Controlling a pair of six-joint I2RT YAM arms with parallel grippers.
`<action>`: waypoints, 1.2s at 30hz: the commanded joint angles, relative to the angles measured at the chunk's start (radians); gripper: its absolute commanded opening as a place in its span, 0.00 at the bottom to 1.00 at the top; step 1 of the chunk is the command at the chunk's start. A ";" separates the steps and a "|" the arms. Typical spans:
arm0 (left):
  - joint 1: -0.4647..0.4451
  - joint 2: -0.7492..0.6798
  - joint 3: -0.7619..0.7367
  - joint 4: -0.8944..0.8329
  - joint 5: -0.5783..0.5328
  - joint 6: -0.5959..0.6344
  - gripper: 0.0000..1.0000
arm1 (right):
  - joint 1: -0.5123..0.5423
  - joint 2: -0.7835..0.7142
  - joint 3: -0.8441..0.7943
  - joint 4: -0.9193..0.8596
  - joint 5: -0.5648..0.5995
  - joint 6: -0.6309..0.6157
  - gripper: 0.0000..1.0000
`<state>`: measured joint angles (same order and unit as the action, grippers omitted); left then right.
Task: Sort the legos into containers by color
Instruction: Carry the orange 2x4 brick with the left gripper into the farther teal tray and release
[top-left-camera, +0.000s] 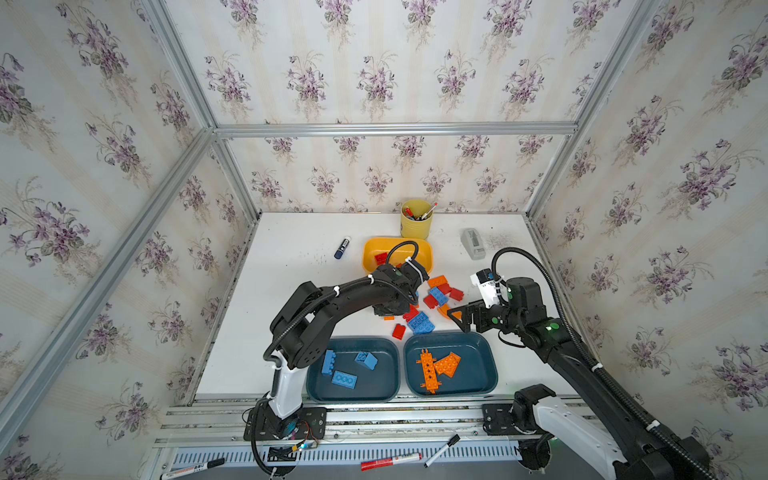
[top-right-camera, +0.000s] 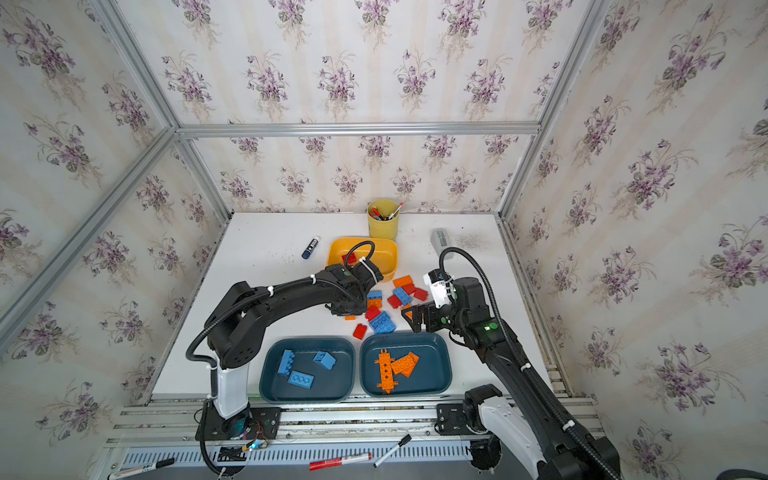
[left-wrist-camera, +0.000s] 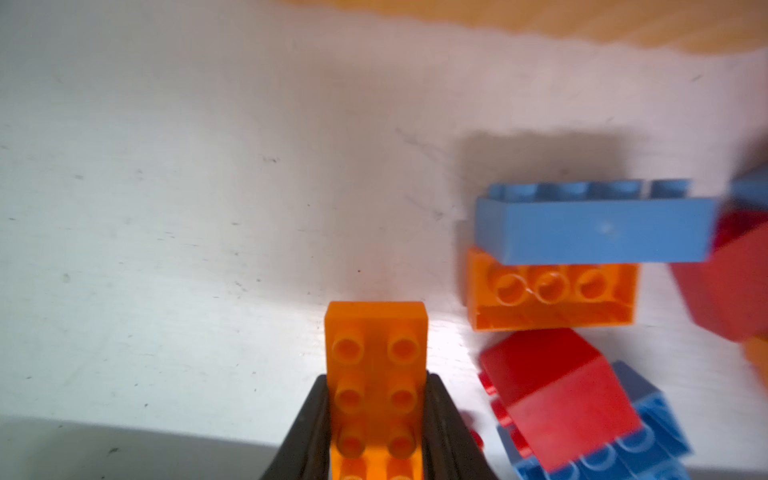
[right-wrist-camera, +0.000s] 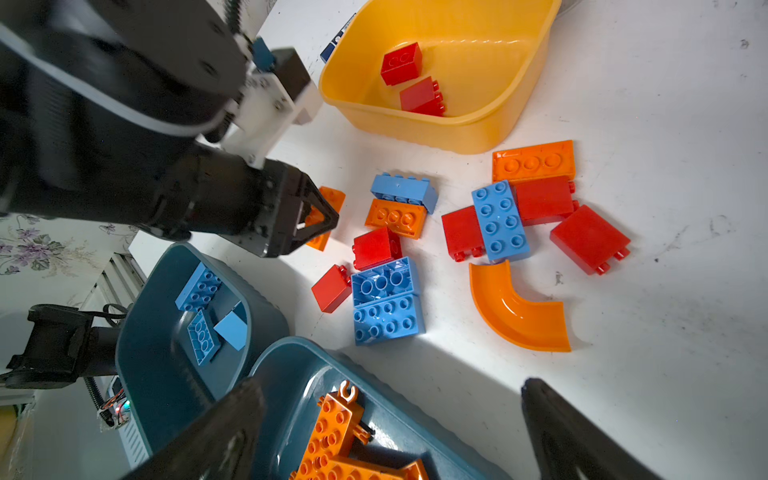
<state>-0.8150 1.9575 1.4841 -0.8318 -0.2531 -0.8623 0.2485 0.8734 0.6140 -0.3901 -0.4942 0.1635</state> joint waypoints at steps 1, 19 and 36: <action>-0.002 -0.064 0.013 -0.051 -0.009 0.077 0.21 | -0.002 0.002 0.008 0.018 -0.003 -0.009 1.00; -0.347 -0.186 0.003 0.043 0.262 0.244 0.21 | -0.012 0.007 0.014 0.008 0.042 -0.015 1.00; -0.322 -0.161 -0.028 0.134 0.203 0.339 0.61 | -0.012 -0.030 0.008 -0.023 0.054 -0.012 1.00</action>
<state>-1.1446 1.8297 1.4685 -0.7399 -0.0349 -0.5667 0.2348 0.8429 0.6132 -0.4210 -0.4034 0.1566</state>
